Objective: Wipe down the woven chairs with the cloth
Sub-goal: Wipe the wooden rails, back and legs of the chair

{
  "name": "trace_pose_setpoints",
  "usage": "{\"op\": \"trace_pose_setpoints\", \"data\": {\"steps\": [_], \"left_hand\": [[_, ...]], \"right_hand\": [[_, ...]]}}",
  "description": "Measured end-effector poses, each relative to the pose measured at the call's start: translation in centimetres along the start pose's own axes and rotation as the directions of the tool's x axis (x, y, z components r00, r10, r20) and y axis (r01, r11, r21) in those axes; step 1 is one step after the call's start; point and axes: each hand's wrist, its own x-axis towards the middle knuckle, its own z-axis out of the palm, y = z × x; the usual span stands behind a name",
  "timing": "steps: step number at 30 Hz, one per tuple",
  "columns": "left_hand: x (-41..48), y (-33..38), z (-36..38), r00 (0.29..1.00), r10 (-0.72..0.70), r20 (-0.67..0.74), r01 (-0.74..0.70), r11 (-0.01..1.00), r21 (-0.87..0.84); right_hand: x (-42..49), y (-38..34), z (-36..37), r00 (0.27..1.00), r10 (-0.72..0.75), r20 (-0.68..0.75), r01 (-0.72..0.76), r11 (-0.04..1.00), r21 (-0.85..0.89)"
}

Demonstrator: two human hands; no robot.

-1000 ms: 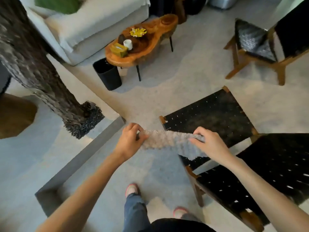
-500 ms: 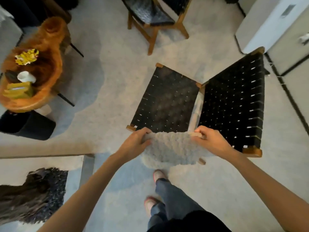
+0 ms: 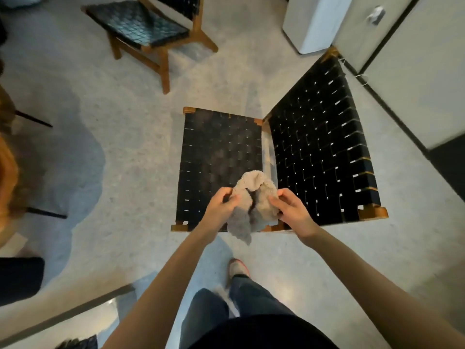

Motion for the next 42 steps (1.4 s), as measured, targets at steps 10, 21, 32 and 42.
{"op": "trace_pose_setpoints", "data": {"steps": [10,21,32,42], "left_hand": [[4.5,-0.5,0.2,0.993,-0.102,0.058,0.103,0.995,-0.006],[10.8,-4.1,0.1,0.976,0.136,0.172,-0.171,0.963,0.208],[23.7,-15.4,11.0,0.915,0.385,0.124,-0.402,0.899,0.172],[35.5,-21.0,21.6,0.837,0.519,-0.173,-0.529,0.848,-0.017]], "right_hand": [[-1.8,2.0,3.9,0.999,-0.007,-0.044,-0.001,0.981,-0.195],[-1.2,9.9,2.1,0.731,0.002,-0.682,-0.063,0.996,-0.064],[11.6,25.5,-5.0,0.59,0.06,-0.805,0.015,0.996,0.085],[21.8,33.2,-9.2,0.226,-0.344,-0.911,0.469,0.859,-0.208]]}}
